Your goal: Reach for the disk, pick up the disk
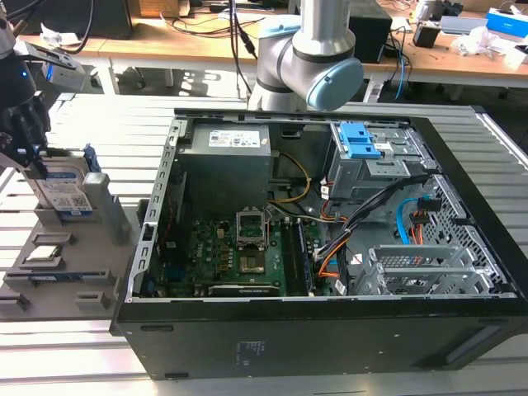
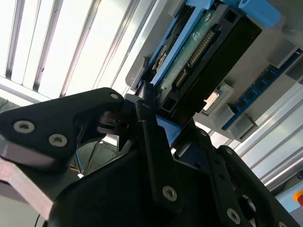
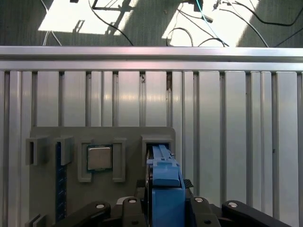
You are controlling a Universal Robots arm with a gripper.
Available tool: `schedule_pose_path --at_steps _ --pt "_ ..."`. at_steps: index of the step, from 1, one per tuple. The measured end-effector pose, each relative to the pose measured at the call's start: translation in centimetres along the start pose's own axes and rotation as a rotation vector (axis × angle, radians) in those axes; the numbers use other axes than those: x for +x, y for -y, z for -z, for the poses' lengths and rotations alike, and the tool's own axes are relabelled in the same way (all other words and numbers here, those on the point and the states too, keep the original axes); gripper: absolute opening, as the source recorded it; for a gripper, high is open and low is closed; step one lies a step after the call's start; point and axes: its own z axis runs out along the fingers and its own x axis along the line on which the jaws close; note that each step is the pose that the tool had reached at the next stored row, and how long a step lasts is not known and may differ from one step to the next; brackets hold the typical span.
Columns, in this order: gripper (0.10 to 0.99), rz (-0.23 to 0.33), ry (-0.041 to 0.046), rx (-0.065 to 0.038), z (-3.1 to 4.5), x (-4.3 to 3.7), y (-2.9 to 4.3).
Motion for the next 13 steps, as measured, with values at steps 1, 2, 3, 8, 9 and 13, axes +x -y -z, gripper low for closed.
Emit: schedule_pose_path --at_steps 1,2,3,8,9,13 --pt "0.369 0.000 0.0000 0.000 0.00 0.00 0.00" --pt "0.369 0.000 0.0000 0.000 0.00 0.00 0.00" --pt "0.369 0.000 -0.0001 0.000 0.00 0.00 0.00" --pt "0.369 0.000 -0.0003 0.000 0.16 0.00 -0.01" --pt "0.369 0.000 -0.0002 0.000 0.22 0.00 -0.01" --pt "0.369 0.000 -0.0002 0.000 0.75 0.00 -0.03"
